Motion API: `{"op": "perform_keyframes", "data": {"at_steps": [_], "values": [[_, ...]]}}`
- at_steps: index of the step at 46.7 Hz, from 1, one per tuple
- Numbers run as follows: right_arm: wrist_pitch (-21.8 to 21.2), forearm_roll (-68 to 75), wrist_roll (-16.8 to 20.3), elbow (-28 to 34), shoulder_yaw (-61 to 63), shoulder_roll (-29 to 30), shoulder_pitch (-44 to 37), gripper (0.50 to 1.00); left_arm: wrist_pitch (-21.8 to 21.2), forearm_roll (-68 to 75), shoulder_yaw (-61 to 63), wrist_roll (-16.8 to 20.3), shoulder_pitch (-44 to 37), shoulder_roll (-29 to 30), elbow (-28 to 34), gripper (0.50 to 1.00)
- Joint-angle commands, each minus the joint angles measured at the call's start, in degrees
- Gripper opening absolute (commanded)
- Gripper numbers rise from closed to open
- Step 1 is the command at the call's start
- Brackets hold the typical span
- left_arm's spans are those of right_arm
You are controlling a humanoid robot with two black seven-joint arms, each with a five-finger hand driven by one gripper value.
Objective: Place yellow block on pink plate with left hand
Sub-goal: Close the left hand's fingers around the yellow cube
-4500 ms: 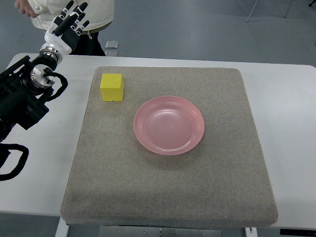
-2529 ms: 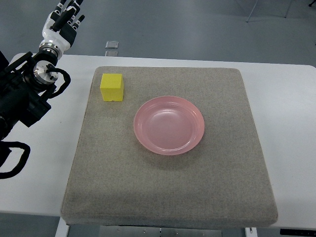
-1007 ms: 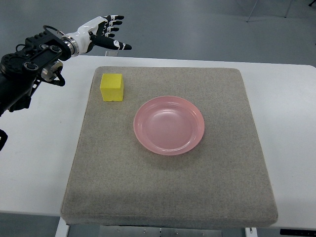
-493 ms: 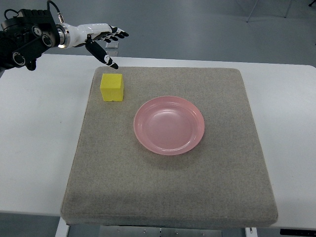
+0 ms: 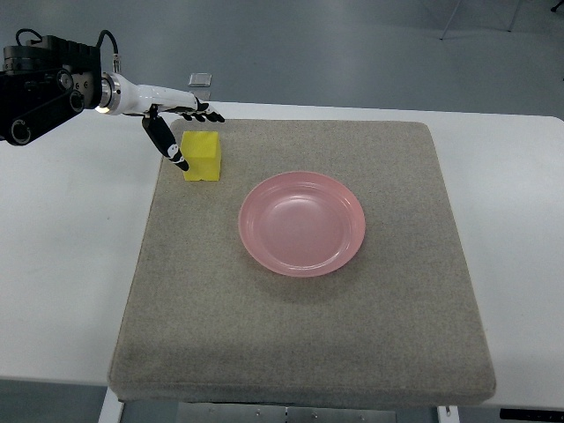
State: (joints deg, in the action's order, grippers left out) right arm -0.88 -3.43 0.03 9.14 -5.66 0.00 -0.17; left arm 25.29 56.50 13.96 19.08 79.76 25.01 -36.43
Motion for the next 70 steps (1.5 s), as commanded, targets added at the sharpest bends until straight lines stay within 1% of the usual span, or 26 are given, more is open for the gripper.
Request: {"op": "perform_keyframes", "data": {"at_steps": [1,10,20,26,39,46,57,66,70], "values": [[0.0,0.0,0.06,0.0,0.03,0.0,0.0,0.924,-0.32,-0.07,-0.08,-0.01,0.04,-0.13,0.04,0.981],[0.0,0.0,0.06,0.0,0.03,0.0,0.0,0.924,-0.41,0.02,0.01,-0.01,-0.75,-0.31,0.4,0.981],[0.0,0.0,0.06,0.0,-0.06,0.0,0.0,0.924,-3.57,-0.16,-0.08,-0.01,-1.89,-0.92,1.19,0.984],[0.0,0.0,0.06,0.0,0.03,0.0,0.0,0.924,-3.66,-0.77,-0.08,-0.01,-2.24,-2.07,1.36,0.986],[0.0,0.0,-0.03,0.0,0.03,0.0,0.0,0.924,-3.75,-0.6,-0.43,-0.01,-2.59,-2.33,1.98,0.988],[0.0,0.0,0.06,0.0,0.03,0.0,0.0,0.924,-3.66,0.02,0.1,-0.01,-2.68,-3.65,3.47,0.969],[0.0,0.0,0.06,0.0,0.03,0.0,0.0,0.924,-3.58,0.19,0.36,-0.01,-2.68,-5.84,5.14,0.966],[0.0,0.0,0.06,0.0,0.03,0.0,0.0,0.924,-3.58,0.37,5.02,-0.01,-1.98,-7.69,5.58,0.96],[0.0,0.0,0.06,0.0,0.03,0.0,0.0,0.924,-3.58,1.33,5.11,0.08,-1.98,-8.22,5.84,0.956]]}}
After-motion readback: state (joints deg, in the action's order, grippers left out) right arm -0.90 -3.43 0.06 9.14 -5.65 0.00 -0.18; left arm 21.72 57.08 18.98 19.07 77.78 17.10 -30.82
